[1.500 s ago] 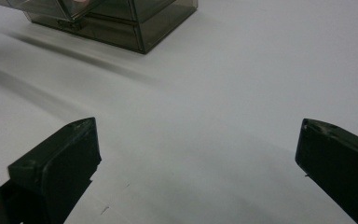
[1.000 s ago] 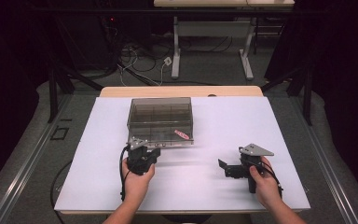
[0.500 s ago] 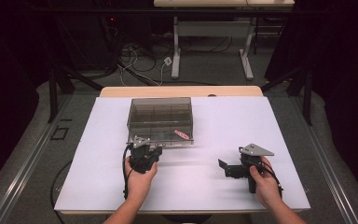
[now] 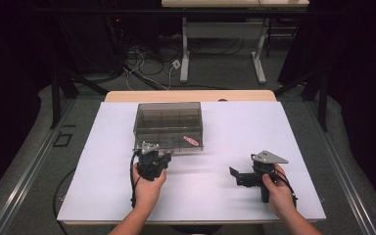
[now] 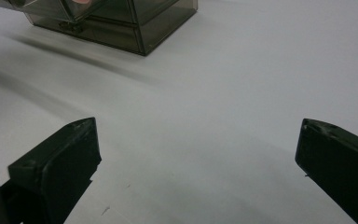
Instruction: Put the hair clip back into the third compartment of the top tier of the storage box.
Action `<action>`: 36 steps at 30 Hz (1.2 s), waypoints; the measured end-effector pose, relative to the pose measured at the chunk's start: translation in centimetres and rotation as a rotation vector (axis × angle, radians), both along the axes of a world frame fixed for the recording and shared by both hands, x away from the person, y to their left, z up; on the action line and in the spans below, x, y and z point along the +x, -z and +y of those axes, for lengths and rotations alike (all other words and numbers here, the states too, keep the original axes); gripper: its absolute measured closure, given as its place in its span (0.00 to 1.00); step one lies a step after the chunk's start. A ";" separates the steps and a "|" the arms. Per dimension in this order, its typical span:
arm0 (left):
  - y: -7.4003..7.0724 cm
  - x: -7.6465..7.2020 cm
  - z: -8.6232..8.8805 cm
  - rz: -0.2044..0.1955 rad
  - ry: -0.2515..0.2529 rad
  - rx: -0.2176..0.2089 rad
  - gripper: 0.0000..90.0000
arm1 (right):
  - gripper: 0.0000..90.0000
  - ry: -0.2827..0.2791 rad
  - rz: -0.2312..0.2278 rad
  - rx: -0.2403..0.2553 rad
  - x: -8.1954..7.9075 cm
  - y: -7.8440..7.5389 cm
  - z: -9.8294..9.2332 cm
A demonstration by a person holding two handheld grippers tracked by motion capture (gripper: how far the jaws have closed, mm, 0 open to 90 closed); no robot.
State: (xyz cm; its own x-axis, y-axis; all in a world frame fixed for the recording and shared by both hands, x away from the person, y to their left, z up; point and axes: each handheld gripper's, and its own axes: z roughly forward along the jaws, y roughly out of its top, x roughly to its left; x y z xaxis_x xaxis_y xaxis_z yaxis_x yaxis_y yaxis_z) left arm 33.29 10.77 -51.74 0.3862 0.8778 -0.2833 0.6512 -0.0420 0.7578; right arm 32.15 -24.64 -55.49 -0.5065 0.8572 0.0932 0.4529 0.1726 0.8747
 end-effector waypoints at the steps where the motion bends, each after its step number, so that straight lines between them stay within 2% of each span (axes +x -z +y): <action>1: -0.1 0.0 0.0 0.001 0.001 0.001 1.00 | 0.00 -0.002 -0.001 -0.002 0.0 0.0 0.0; 36: -0.3 1.5 0.1 -0.003 -0.029 0.009 1.00 | 0.00 -0.004 0.007 -0.003 0.0 0.1 -0.1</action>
State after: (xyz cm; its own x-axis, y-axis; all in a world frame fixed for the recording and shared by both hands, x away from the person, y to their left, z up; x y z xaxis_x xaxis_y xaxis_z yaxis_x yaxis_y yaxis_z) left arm 34.83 10.86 -51.45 0.3618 0.8909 -0.2745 0.6498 -0.0299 0.7595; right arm 32.20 -24.72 -55.55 -0.5092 0.8555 0.0944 0.4587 0.1769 0.8708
